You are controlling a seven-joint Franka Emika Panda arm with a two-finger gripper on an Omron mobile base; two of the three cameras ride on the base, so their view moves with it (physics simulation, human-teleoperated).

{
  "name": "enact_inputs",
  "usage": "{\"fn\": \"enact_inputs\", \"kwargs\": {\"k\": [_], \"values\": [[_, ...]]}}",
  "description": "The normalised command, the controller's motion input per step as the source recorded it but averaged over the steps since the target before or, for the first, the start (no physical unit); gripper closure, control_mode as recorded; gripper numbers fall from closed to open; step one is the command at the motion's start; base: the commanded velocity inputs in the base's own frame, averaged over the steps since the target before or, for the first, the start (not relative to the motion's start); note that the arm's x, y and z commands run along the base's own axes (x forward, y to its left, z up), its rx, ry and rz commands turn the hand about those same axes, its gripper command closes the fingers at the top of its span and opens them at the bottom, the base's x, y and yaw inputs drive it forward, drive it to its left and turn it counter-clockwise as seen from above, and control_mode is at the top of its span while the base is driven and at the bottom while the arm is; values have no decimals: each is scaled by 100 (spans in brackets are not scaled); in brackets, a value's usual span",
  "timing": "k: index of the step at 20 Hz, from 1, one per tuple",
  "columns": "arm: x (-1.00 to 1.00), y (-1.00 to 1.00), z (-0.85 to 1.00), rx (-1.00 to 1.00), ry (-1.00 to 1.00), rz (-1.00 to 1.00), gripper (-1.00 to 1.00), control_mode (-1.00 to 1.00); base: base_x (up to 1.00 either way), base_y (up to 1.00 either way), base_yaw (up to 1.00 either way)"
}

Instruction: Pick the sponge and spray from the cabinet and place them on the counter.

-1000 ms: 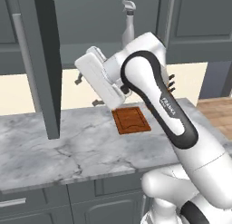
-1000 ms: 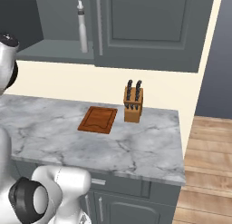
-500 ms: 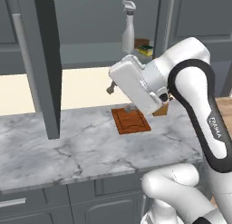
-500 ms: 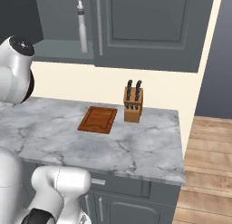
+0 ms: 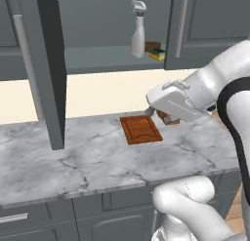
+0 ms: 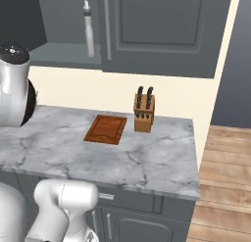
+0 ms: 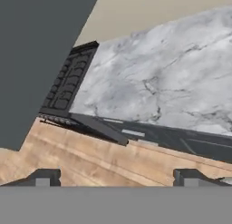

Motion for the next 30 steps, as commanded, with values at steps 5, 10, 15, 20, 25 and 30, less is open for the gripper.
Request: {"fn": "enact_inputs", "kwargs": {"k": [5, 10, 15, 20, 25, 30], "values": [[-42, -58, -1, -17, -47, 7, -100, -100, 0, 0, 0], [-18, -60, 16, -7, -46, 3, -100, -100, 0, 0, 0], [0, -59, 28, 0, -42, 0, -100, -100, 0, 0, 0], [0, -54, 35, 2, -39, 0, -100, -100, 0, 0, 0], [12, -45, 38, 7, -32, 0, -100, -100, 0, 0, 0], [12, -23, 15, 8, -22, 0, -100, -100, 0, 0, 0]]}}
